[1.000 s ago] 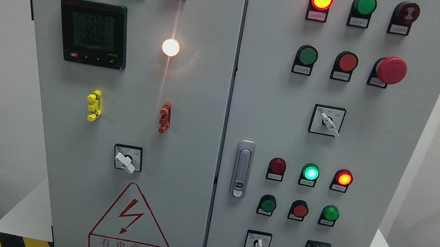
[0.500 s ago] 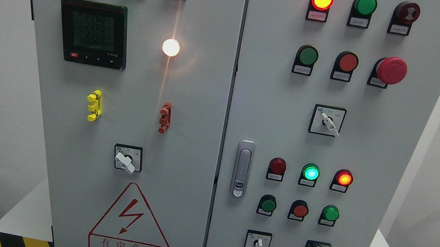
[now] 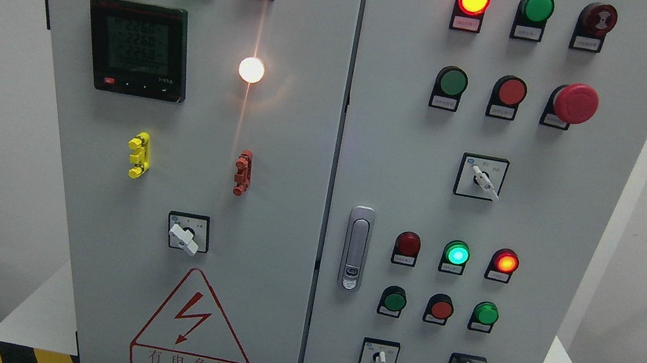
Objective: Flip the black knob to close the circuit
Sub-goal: 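Withdraw the right hand downward away from the knob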
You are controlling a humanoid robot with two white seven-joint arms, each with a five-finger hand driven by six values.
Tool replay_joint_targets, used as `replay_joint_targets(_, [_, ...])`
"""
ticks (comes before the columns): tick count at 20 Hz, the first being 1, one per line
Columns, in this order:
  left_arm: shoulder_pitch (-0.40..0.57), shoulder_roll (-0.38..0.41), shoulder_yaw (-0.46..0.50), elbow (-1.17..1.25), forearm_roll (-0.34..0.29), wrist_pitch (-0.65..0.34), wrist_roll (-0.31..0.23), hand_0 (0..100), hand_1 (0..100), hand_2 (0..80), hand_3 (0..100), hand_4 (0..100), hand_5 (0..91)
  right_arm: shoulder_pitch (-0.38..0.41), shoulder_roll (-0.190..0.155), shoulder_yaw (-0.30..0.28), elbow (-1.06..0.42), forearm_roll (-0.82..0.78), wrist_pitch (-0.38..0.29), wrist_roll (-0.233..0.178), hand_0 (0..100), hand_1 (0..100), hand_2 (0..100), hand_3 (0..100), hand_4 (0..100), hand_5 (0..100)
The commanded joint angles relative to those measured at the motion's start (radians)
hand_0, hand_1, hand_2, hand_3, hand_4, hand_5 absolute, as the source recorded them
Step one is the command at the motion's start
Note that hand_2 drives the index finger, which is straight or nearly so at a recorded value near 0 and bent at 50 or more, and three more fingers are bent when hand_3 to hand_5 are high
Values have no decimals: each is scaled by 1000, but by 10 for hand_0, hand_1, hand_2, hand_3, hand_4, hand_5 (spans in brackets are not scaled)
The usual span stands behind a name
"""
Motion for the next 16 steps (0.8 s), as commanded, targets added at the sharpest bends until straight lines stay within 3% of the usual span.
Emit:
replay_joint_targets(1, [0,0,0,0,0,0,1,120,556,0,0,0,0,58,-7,3,-29,-107,-10,13,0,0,0,0,0,0])
replay_joint_targets(6, [0,0,0,0,0,0,1,120,556,0,0,0,0,77,-7,1,-26,-119,-24,46,0,2,0,0,0,0])
replay_joint_targets(16, [0,0,0,0,0,0,1,120,556,0,0,0,0,80,-7,3,-26,-119,-24,48,0,0,0,0,0,0])
